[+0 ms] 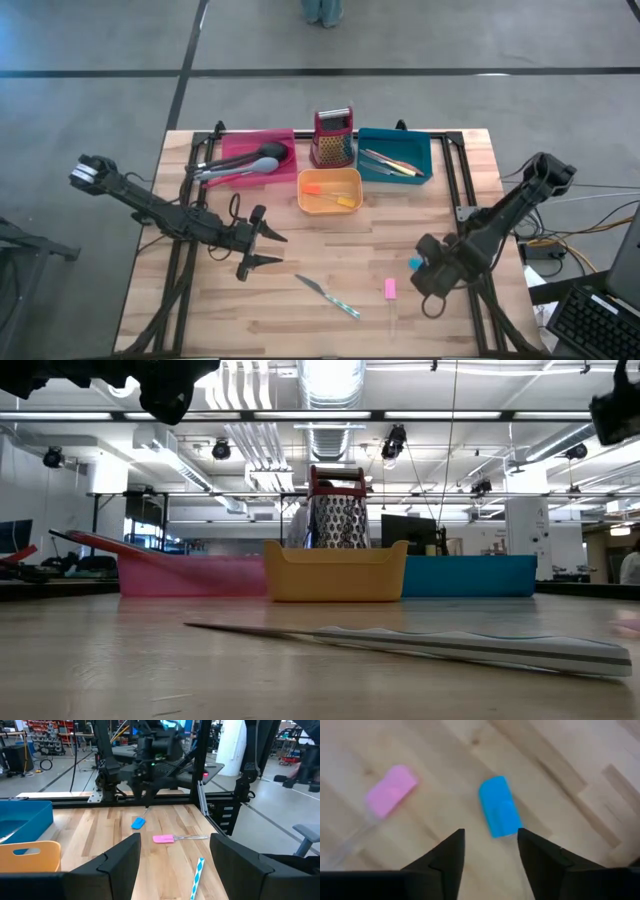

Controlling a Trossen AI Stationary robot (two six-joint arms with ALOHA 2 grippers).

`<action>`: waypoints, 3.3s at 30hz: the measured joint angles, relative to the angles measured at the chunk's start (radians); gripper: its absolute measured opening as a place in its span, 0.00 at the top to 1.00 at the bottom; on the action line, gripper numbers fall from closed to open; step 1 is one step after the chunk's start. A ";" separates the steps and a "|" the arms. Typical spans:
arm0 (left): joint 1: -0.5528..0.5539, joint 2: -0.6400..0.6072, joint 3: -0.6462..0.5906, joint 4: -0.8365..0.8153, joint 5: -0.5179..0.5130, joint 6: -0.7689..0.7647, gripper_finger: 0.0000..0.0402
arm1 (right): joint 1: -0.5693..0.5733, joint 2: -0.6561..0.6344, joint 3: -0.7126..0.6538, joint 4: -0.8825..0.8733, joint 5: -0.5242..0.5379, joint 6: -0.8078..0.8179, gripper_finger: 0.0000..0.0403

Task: Pick & Place Kitchen Items
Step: Put the blue spatula into the yellow bin

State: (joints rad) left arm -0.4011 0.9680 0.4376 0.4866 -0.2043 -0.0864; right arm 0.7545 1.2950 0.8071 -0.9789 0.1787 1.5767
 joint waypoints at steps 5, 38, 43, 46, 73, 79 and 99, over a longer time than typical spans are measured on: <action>0.000 0.000 -0.001 0.000 0.000 0.000 0.39 | -0.025 -0.001 -0.066 0.040 -0.001 -0.004 0.46; 0.000 0.000 -0.001 -0.008 0.000 -0.008 0.39 | -0.100 0.121 -0.230 0.261 -0.087 -0.035 0.82; 0.000 0.000 -0.001 -0.008 0.000 -0.018 0.39 | -0.102 0.119 -0.225 0.251 -0.095 -0.063 0.94; 0.000 0.000 -0.001 -0.008 0.000 -0.018 0.39 | -0.102 0.118 -0.207 0.241 -0.095 -0.094 0.94; 0.000 0.000 -0.001 -0.008 0.000 -0.019 0.39 | -0.451 0.109 0.178 0.224 0.145 -0.830 0.94; 0.000 0.000 -0.001 -0.008 0.000 -0.019 0.39 | -0.543 0.109 0.319 0.244 0.230 -1.075 0.94; 0.000 -0.038 0.033 0.026 0.000 0.003 0.39 | -0.803 0.291 0.425 0.634 0.126 -1.782 0.94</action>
State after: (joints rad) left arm -0.4011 0.9302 0.4706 0.5125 -0.2039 -0.0830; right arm -0.0481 1.5864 1.2317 -0.3452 0.3048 -0.2057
